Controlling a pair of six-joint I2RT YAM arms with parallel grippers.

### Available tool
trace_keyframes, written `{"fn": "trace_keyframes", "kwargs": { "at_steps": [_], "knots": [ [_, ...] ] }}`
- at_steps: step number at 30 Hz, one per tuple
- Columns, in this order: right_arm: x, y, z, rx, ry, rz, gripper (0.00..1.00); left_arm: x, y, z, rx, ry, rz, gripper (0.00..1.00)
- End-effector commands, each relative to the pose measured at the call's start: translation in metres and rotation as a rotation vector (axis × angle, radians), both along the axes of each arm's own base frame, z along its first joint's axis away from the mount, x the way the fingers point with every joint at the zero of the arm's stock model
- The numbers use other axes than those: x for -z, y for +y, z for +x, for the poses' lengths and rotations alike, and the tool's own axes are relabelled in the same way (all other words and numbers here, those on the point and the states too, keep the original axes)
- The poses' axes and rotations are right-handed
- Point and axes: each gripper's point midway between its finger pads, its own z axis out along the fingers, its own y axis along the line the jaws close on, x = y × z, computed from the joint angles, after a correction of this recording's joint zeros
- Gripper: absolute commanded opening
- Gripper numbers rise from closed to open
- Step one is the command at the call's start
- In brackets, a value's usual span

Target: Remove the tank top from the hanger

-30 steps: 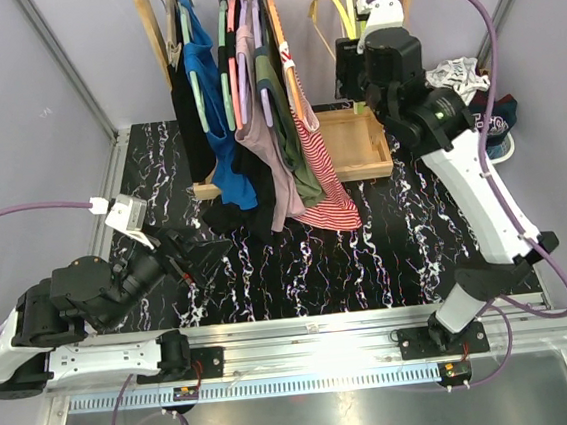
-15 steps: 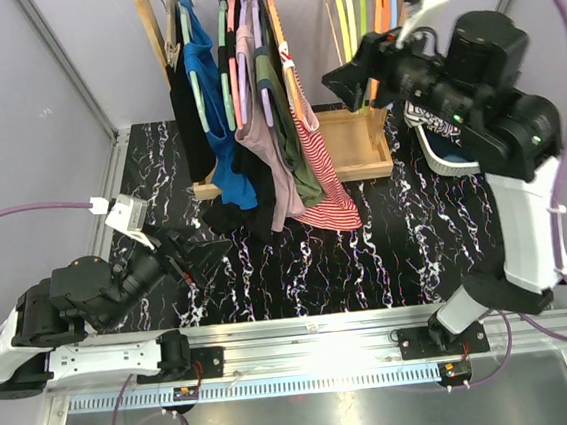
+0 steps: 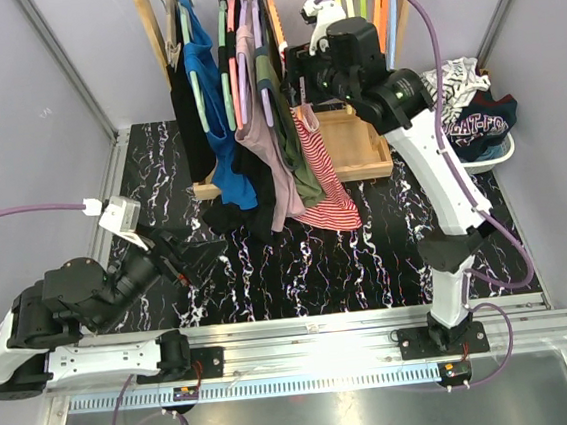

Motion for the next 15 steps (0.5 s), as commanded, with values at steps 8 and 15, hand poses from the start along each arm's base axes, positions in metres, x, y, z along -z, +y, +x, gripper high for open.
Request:
{"fn": "trace_keyframes", "kwargs": {
  "at_steps": [8, 15],
  "knots": [
    [0.003, -0.005, 0.047, 0.206, -0.123, -0.069, 0.28, -0.014, 0.012, 0.003, -0.027, -0.021, -0.072, 0.99],
    [-0.058, -0.022, 0.026, 0.219, -0.271, 0.005, 0.00, -0.014, 0.018, 0.002, -0.034, -0.017, -0.094, 0.99]
  ]
}}
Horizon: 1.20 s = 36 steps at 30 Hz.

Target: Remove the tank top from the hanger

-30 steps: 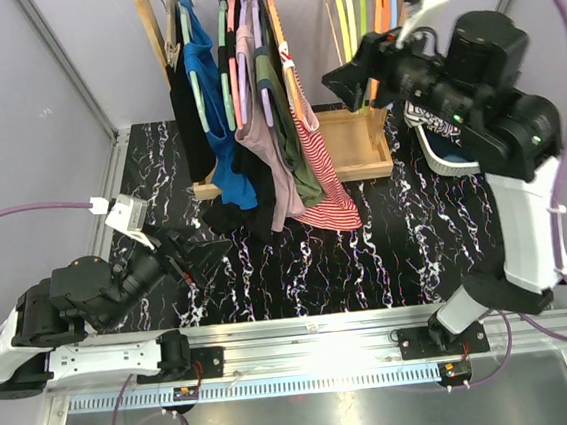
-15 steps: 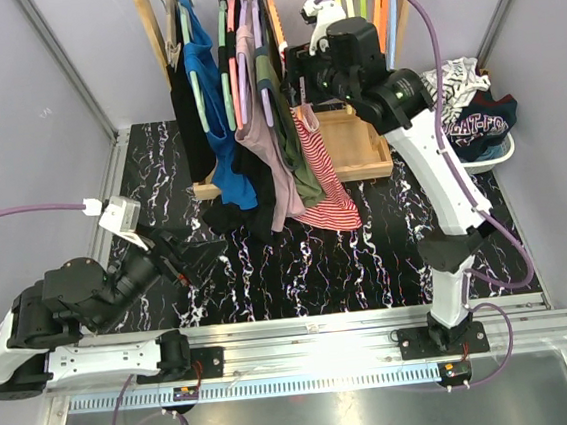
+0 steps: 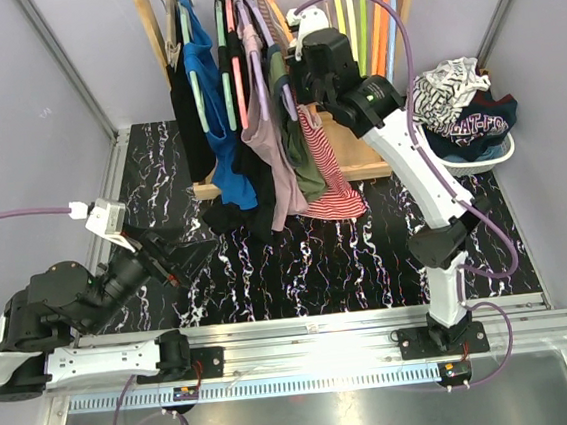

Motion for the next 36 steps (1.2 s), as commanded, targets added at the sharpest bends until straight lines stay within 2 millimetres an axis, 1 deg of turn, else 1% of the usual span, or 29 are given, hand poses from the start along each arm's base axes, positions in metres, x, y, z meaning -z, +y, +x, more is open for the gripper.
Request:
{"fn": "trace_keyframes", "kwargs": {
  "at_steps": [1, 2, 4, 5, 7, 8, 9, 11, 13, 14, 15, 16, 17, 19, 20, 22, 23, 25, 26, 27, 28, 29, 30, 31, 32, 33, 34, 35, 36],
  "knots": [
    [-0.101, -0.024, -0.021, 0.037, -0.255, 0.138, 0.00, -0.008, 0.004, 0.003, -0.025, -0.006, -0.053, 0.99],
    [-0.113, -0.030, -0.030, 0.036, -0.280, 0.155, 0.00, -0.007, 0.004, 0.003, -0.025, -0.007, -0.054, 0.99],
    [-0.128, -0.035, -0.037, 0.034, -0.313, 0.175, 0.00, -0.008, 0.007, 0.003, -0.030, -0.008, -0.064, 0.99],
    [-0.141, -0.043, -0.045, 0.041, -0.338, 0.193, 0.00, -0.008, 0.007, 0.003, -0.031, -0.010, -0.060, 0.99],
    [-0.151, -0.053, -0.052, 0.065, -0.356, 0.204, 0.00, -0.009, 0.007, 0.004, -0.033, -0.012, -0.064, 0.99],
    [-0.161, -0.060, -0.059, 0.074, -0.372, 0.214, 0.00, -0.010, 0.007, 0.004, -0.033, -0.012, -0.064, 0.99],
    [-0.163, -0.065, -0.061, 0.091, -0.379, 0.211, 0.00, -0.010, 0.006, 0.004, -0.032, -0.013, -0.063, 0.99],
    [-0.166, -0.071, -0.067, 0.101, -0.383, 0.213, 0.00, -0.010, 0.005, 0.004, -0.032, -0.015, -0.059, 0.99],
    [-0.164, -0.077, -0.070, 0.112, -0.369, 0.200, 0.00, -0.011, 0.005, 0.004, -0.032, -0.017, -0.058, 0.99],
    [-0.166, -0.081, -0.076, 0.115, -0.368, 0.199, 0.00, -0.011, 0.005, 0.005, -0.034, -0.018, -0.054, 0.99],
    [-0.162, -0.083, -0.077, 0.121, -0.353, 0.188, 0.00, -0.012, 0.004, 0.004, -0.032, -0.019, -0.054, 0.99],
    [-0.152, -0.086, -0.081, 0.121, -0.314, 0.160, 0.00, -0.014, 0.004, 0.004, -0.032, -0.018, -0.055, 0.99],
    [-0.148, -0.092, -0.089, 0.125, -0.295, 0.156, 0.00, -0.014, 0.002, 0.005, -0.033, -0.019, -0.053, 0.99],
    [-0.134, -0.098, -0.101, 0.118, -0.244, 0.150, 0.00, -0.017, 0.002, 0.005, -0.030, -0.022, -0.054, 0.99],
    [-0.125, -0.106, -0.115, 0.108, -0.224, 0.145, 0.00, -0.018, -0.001, 0.005, -0.028, -0.023, -0.047, 0.99],
    [-0.124, -0.108, -0.132, 0.064, -0.236, 0.186, 0.00, -0.022, -0.002, 0.005, -0.023, -0.032, -0.048, 0.99],
    [-0.120, -0.115, -0.151, 0.034, -0.240, 0.209, 0.00, -0.024, -0.006, 0.006, -0.023, -0.042, -0.039, 0.99],
    [-0.116, -0.124, -0.172, 0.009, -0.234, 0.230, 0.00, -0.032, -0.008, 0.005, -0.015, -0.054, -0.047, 0.99],
    [-0.117, -0.134, -0.190, -0.006, -0.237, 0.244, 0.00, -0.034, -0.015, 0.006, -0.009, -0.058, -0.037, 0.99],
    [-0.106, -0.134, -0.202, -0.041, -0.195, 0.236, 0.00, -0.042, -0.015, 0.006, -0.008, -0.071, -0.039, 0.99],
    [-0.103, -0.137, -0.213, -0.063, -0.178, 0.237, 0.00, -0.045, -0.018, 0.007, -0.007, -0.075, -0.034, 0.99],
    [-0.103, -0.144, -0.232, -0.089, -0.178, 0.250, 0.00, -0.045, -0.028, 0.008, -0.005, -0.079, -0.005, 0.99],
    [-0.092, -0.141, -0.248, -0.150, -0.126, 0.248, 0.00, -0.054, -0.030, 0.008, 0.004, -0.094, -0.001, 0.99],
    [-0.088, -0.141, -0.261, -0.191, -0.107, 0.252, 0.00, -0.057, -0.035, 0.008, 0.010, -0.100, 0.011, 0.99],
    [-0.088, -0.146, -0.280, -0.231, -0.098, 0.267, 0.00, -0.056, -0.049, 0.010, 0.015, -0.102, 0.044, 0.99],
    [-0.071, -0.144, -0.298, -0.279, -0.014, 0.263, 0.00, -0.066, -0.053, 0.009, 0.031, -0.120, 0.041, 0.99],
    [-0.065, -0.144, -0.312, -0.313, 0.027, 0.271, 0.00, -0.069, -0.060, 0.009, 0.037, -0.128, 0.048, 0.99],
    [-0.061, -0.148, -0.328, -0.339, 0.058, 0.282, 0.00, -0.068, -0.073, 0.011, 0.044, -0.133, 0.075, 0.99],
    [-0.041, -0.149, -0.349, -0.376, 0.167, 0.278, 0.00, -0.076, -0.077, 0.012, 0.045, -0.150, 0.071, 0.99]
  ]
}}
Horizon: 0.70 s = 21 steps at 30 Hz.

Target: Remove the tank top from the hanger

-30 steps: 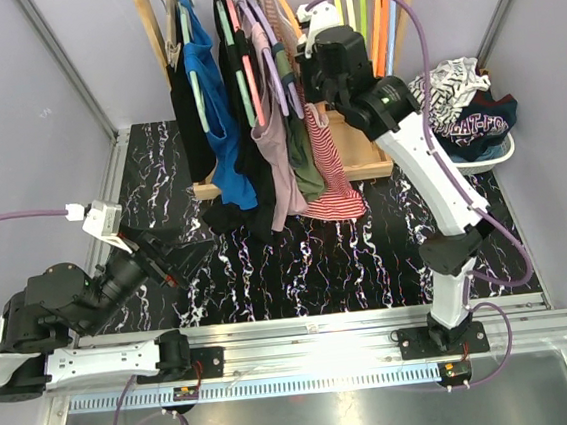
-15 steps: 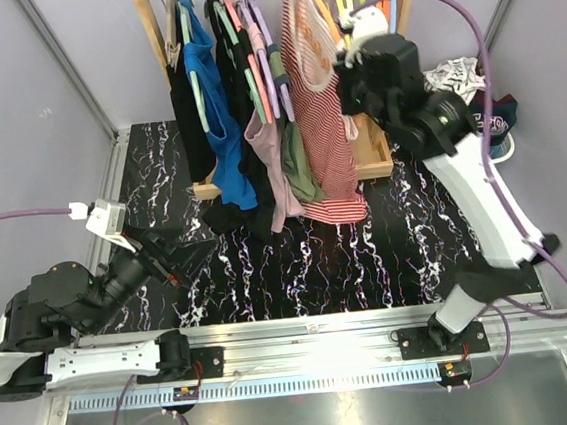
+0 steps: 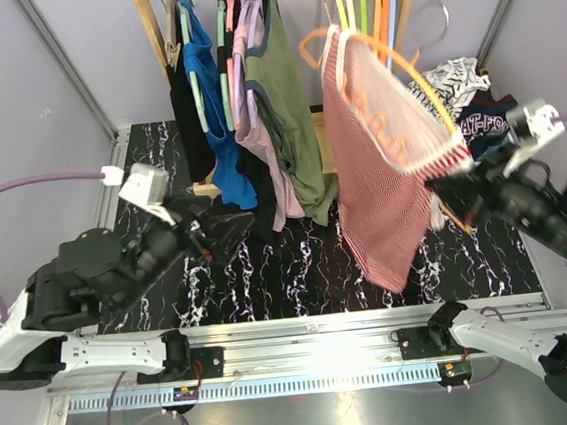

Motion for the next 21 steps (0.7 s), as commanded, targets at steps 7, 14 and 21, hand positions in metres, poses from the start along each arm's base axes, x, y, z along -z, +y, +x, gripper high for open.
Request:
{"fn": "trace_keyframes", "kwargs": {
  "at_steps": [7, 14, 21],
  "knots": [
    [0.077, -0.003, -0.133, -0.268, 0.488, 0.172, 0.00, -0.007, -0.097, 0.012, 0.059, -0.039, 0.103, 0.99],
    [0.109, -0.011, -0.168, -0.261, 0.650, 0.262, 0.00, 0.035, -0.157, 0.024, 0.113, 0.104, 0.098, 0.99],
    [0.125, -0.011, -0.172, -0.250, 0.679, 0.236, 0.00, 0.065, -0.184, 0.027, 0.113, 0.168, 0.134, 0.91]
  ]
}}
